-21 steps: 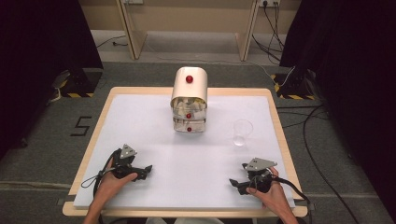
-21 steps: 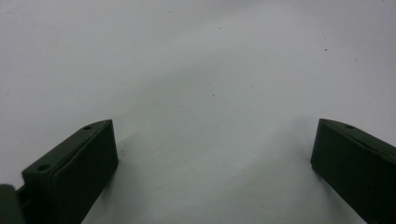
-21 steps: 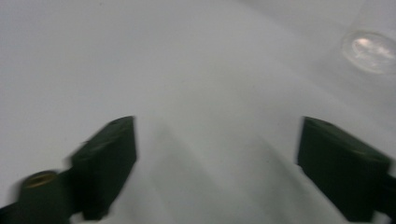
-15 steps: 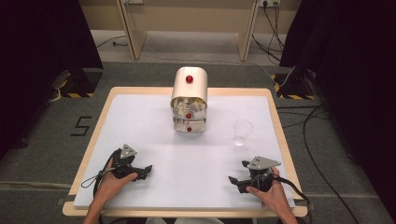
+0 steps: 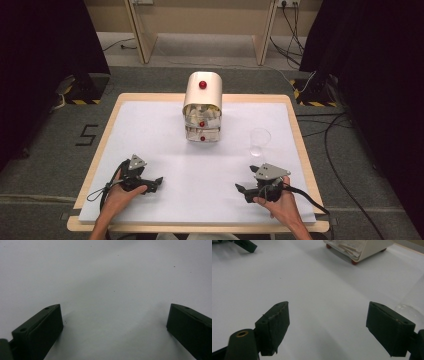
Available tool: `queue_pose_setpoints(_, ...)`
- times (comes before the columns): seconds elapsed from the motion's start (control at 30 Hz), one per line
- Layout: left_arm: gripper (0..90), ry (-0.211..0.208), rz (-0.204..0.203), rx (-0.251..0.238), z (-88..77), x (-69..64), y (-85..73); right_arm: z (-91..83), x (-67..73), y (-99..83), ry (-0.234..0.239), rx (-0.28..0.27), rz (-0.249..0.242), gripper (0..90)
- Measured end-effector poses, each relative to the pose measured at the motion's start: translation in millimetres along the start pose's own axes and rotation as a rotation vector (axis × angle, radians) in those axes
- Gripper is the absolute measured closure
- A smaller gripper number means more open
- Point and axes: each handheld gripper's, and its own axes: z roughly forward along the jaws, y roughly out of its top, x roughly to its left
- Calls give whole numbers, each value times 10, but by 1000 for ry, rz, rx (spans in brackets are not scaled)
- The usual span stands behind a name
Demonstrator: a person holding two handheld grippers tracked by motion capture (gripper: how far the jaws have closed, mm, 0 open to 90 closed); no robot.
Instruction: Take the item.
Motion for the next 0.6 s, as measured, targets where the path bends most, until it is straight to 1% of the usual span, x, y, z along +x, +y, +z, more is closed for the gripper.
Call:
queue_pose_setpoints(0.07, 0, 0, 0, 0, 0, 0, 0, 43, 16, 67, -4, -2, -18, 194)
queue_pose_setpoints(0.1, 0, 0, 0, 0, 0, 0, 0, 87, 32, 137, -1, -5, -31, 200)
queue_pose_setpoints(0.13, 0, 0, 0, 0, 0, 0, 0, 87, 32, 137, -1, -5, -31, 200)
queue_pose_setpoints(0.17, 0, 0, -1, 0, 0, 0, 0, 130, 45, 213, 0, -12, -48, 207)
queue_pose_setpoints(0.2, 0, 0, -1, 0, 0, 0, 0, 130, 45, 213, 0, -12, -48, 207)
queue_pose_setpoints(0.3, 0, 0, 0, 0, 0, 0, 0, 192, 67, 326, 10, -26, -56, 212)
queue_pose_setpoints(0.47, 0, 0, 0, 0, 0, 0, 0, 310, 86, 509, 12, -40, -92, 223)
queue_pose_setpoints(0.5, 0, 0, -1, -2, 2, 0, -1, 362, 81, 573, 20, -54, -90, 232)
queue_pose_setpoints(0.53, 0, 0, -1, -2, 2, 0, -1, 362, 81, 573, 20, -54, -90, 232)
queue_pose_setpoints(0.57, 0, 0, -1, -2, 1, 1, -1, 411, 82, 637, 20, -56, -100, 237)
queue_pose_setpoints(0.6, 0, -2, -1, -3, 2, 1, -1, 411, 82, 637, 20, -56, -100, 237)
